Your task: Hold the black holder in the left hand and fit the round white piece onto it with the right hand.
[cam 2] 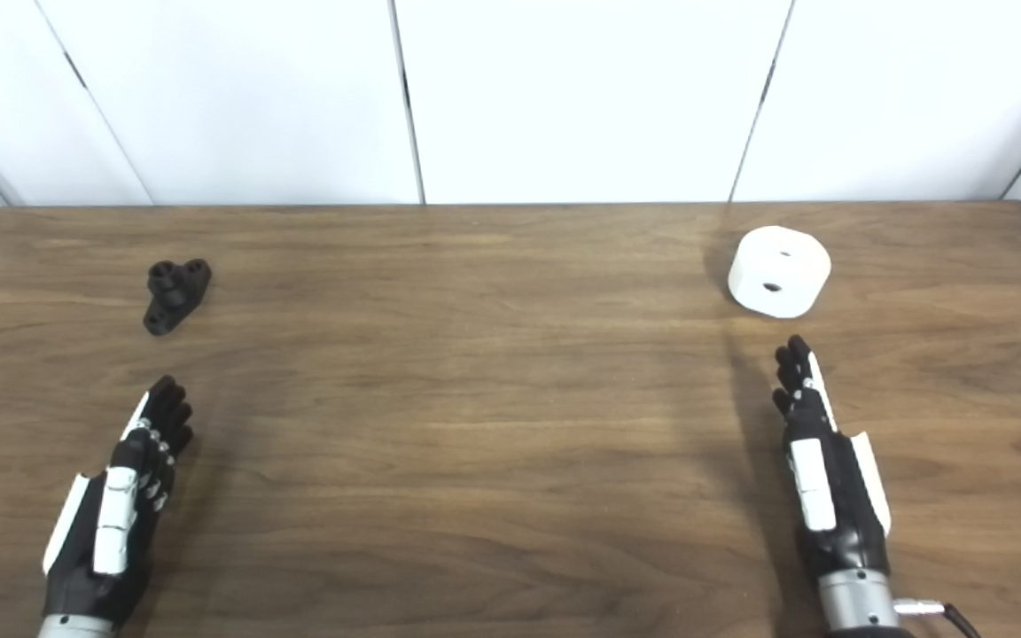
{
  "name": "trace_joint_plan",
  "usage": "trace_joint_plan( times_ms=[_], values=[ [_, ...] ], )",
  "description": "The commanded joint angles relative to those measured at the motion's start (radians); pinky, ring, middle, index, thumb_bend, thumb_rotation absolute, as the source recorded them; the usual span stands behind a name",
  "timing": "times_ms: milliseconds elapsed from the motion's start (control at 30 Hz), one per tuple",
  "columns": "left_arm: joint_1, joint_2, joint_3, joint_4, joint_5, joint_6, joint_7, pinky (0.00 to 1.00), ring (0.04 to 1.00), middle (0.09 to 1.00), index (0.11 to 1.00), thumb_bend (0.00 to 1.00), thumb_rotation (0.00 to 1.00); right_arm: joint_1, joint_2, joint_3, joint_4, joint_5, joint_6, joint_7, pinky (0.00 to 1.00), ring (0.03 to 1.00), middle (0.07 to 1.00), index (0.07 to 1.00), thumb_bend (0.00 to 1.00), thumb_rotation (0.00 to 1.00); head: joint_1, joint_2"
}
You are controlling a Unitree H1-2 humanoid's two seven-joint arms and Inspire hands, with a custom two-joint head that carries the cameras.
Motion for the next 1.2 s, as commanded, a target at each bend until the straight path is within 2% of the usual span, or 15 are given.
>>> trace_joint_plan(
  times_ms=[0, 367, 533, 633, 867, 1167],
  values=[
    [-0.004, 0.012, -0.004, 0.005, 0.005, -0.004, 0.005, 1.00, 1.000, 1.000, 1.000, 0.61, 1.00, 0.011, 0.017, 0.003, 0.023, 0.005, -0.029, -0.003, 1.00, 1.000, 0.983, 1.000, 0.64, 1.00, 0.000, 0.001],
    [-0.004, 0.007, -0.005, 0.004, 0.014, -0.009, 0.010, 1.00, 1.000, 1.000, 1.000, 0.61, 1.00, 0.011, 0.017, 0.003, 0.025, 0.000, -0.033, -0.006, 1.00, 1.000, 0.985, 1.000, 0.64, 1.00, 0.013, -0.004],
    [-0.004, -0.005, -0.014, 0.015, 0.023, -0.021, 0.013, 1.00, 1.000, 1.000, 1.000, 0.59, 1.00, 0.009, 0.008, -0.003, 0.049, -0.002, -0.055, -0.005, 1.00, 1.000, 0.983, 1.000, 0.64, 1.00, 0.068, -0.045],
    [-0.003, -0.019, -0.021, 0.014, 0.046, -0.006, 0.027, 1.00, 1.000, 1.000, 1.000, 0.61, 1.00, 0.004, -0.001, -0.007, 0.075, 0.009, -0.078, 0.003, 1.00, 1.000, 0.986, 1.000, 0.63, 1.00, 0.107, -0.066],
    [-0.011, -0.046, -0.044, 0.042, 0.077, -0.040, 0.042, 1.00, 1.000, 1.000, 0.995, 0.58, 1.00, -0.014, -0.024, -0.015, 0.131, 0.033, -0.111, 0.022, 1.00, 1.000, 0.993, 1.000, 0.65, 1.00, 0.204, -0.120],
    [-0.012, -0.073, -0.064, 0.054, 0.107, -0.070, 0.056, 1.00, 1.000, 1.000, 0.995, 0.57, 1.00, -0.014, -0.034, -0.020, 0.134, 0.081, -0.082, 0.050, 1.00, 1.000, 1.000, 1.000, 0.66, 1.00, 0.261, -0.145]
  ],
)
